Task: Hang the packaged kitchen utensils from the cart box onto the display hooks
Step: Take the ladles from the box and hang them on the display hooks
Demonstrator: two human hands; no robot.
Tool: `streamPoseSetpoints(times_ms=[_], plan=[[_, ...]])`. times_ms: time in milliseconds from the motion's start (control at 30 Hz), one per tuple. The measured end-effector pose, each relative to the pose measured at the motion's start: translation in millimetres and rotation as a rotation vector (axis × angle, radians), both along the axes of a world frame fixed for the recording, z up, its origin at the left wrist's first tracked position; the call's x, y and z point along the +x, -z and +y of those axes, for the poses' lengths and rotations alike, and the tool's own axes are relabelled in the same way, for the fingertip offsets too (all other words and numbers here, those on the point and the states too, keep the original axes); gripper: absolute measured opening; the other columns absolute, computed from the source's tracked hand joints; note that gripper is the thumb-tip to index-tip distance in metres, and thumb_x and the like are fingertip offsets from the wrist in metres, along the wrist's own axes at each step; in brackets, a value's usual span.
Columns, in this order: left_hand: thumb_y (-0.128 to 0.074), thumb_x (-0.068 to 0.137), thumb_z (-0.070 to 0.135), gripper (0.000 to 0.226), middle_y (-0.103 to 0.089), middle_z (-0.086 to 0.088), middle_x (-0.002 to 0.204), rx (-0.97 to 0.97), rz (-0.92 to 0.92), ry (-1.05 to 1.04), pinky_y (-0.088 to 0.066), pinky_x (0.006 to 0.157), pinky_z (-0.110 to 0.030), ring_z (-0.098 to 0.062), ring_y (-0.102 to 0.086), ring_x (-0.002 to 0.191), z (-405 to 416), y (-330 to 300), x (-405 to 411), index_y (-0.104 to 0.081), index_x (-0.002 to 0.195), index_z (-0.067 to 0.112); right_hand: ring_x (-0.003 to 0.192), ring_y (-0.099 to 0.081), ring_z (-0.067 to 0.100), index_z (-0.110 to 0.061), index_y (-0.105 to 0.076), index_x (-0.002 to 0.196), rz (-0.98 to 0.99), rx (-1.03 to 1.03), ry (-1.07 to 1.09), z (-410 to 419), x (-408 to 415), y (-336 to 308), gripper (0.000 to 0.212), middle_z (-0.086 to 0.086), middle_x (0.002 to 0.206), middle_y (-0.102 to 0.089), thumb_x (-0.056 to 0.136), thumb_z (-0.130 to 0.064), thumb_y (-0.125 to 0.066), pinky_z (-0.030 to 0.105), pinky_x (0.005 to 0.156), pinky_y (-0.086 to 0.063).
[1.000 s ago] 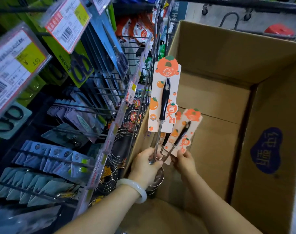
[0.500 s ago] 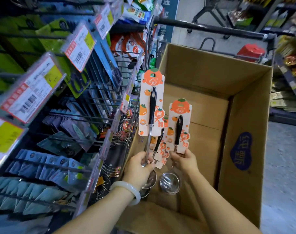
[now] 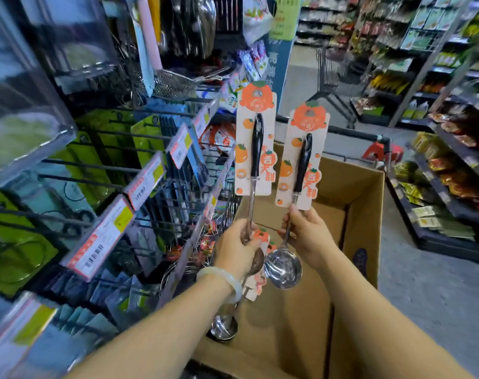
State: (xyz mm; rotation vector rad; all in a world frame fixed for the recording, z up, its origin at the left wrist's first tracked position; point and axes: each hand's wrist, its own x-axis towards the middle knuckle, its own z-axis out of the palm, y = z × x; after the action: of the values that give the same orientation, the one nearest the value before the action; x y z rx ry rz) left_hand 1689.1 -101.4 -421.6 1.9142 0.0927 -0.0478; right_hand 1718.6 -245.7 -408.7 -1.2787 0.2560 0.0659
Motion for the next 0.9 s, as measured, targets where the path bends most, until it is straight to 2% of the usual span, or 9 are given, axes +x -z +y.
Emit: streamPoseSetpoints(times_ms=[67,167,267,433,533,633,700,767,900], plan=[[-0.062,0.085,0.01,0.021,-0.061,-0.002,0.082,-0.024,-0.03,-0.046,-0.047,0.078,-0.031,-0.02,-0.059,0.081,0,-14,-12,-0.054,0.079,0.029,0.062,-0.054,0.011,-0.021,-0.056,0.089,-0.024,0.034,-0.042,1,-7,-22,0.011,-0.003,0.066,-0.059,0.096,-0.021,-0.048,0.031,0.066,-0.049],[-0.057,0.089,0.01,0.026,-0.064,-0.001,0.087,-0.015,-0.088,-0.147,-0.046,0.08,-0.03,-0.021,-0.061,0.089,2,-31,-42,-0.052,0.077,0.033,0.067,-0.057,0.013,-0.023,-0.057,0.091,-0.055,0.042,-0.147,8,-23,-48,0.012,-0.004,0.072,-0.064,0.096,-0.022,-0.047,0.032,0.068,-0.049],[-0.051,0.094,0.011,0.012,-0.058,0.005,0.085,-0.05,-0.108,-0.269,-0.043,0.072,-0.019,-0.01,-0.057,0.081,7,-49,-86,-0.056,0.09,0.022,0.07,-0.055,0.017,-0.021,-0.054,0.088,-0.085,0.051,-0.301,26,-51,-66,0.011,0.002,0.082,-0.06,0.096,-0.023,-0.047,0.035,0.069,-0.046],[-0.051,0.095,0.016,0.014,-0.06,0.003,0.098,-0.024,-0.135,-0.537,-0.041,0.075,-0.021,-0.015,-0.057,0.091,31,-69,-174,-0.06,0.105,0.017,0.06,-0.049,0.022,-0.014,-0.043,0.07,-0.118,0.068,-0.56,73,-121,-88,0.028,0.007,0.065,-0.047,0.097,-0.021,-0.045,0.032,0.056,-0.047],[-0.052,0.093,0.009,0.016,-0.057,0.003,0.09,0.042,-0.213,-0.673,-0.036,0.069,-0.013,-0.012,-0.053,0.086,58,-84,-235,-0.062,0.106,0.01,0.057,-0.053,0.015,-0.018,-0.043,0.071,-0.124,0.078,-0.696,106,-166,-99,0.026,0.004,0.066,-0.049,0.096,-0.023,-0.048,0.029,0.059,-0.05],[-0.052,0.092,0.006,0.015,-0.053,0.001,0.084,0.091,-0.249,-0.813,-0.032,0.065,-0.014,-0.012,-0.049,0.082,87,-98,-302,-0.062,0.103,0.01,0.05,-0.053,0.007,-0.018,-0.048,0.077,-0.154,0.085,-0.83,144,-219,-114,0.021,0.0,0.063,-0.052,0.098,-0.02,-0.045,0.027,0.06,-0.049],[-0.053,0.092,0.006,0.014,-0.053,0.003,0.076,0.137,-0.275,-0.907,-0.032,0.059,-0.016,-0.012,-0.049,0.075,105,-104,-350,-0.063,0.102,0.009,0.055,-0.058,0.009,-0.016,-0.053,0.085,-0.179,0.078,-0.93,169,-259,-124,0.017,-0.001,0.064,-0.06,0.098,-0.019,-0.043,0.028,0.061,-0.048],[-0.054,0.092,0.008,0.009,-0.048,0.012,0.065,0.167,-0.293,-0.988,-0.034,0.055,-0.01,-0.005,-0.046,0.062,121,-109,-400,-0.061,0.095,0.012,0.067,-0.057,0.017,-0.016,-0.054,0.089,-0.2,0.066,-1.029,192,-301,-133,0.014,0.002,0.073,-0.06,0.098,-0.02,-0.044,0.033,0.067,-0.046],[-0.054,0.092,0.009,0.009,-0.051,0.012,0.067,0.164,-0.282,-1.144,-0.038,0.067,-0.018,-0.001,-0.048,0.063,145,-115,-511,-0.057,0.09,0.018,0.064,-0.05,0.015,-0.021,-0.055,0.087,-0.209,0.09,-1.191,243,-401,-145,0.012,0.002,0.068,-0.052,0.096,-0.02,-0.048,0.033,0.066,-0.041]])
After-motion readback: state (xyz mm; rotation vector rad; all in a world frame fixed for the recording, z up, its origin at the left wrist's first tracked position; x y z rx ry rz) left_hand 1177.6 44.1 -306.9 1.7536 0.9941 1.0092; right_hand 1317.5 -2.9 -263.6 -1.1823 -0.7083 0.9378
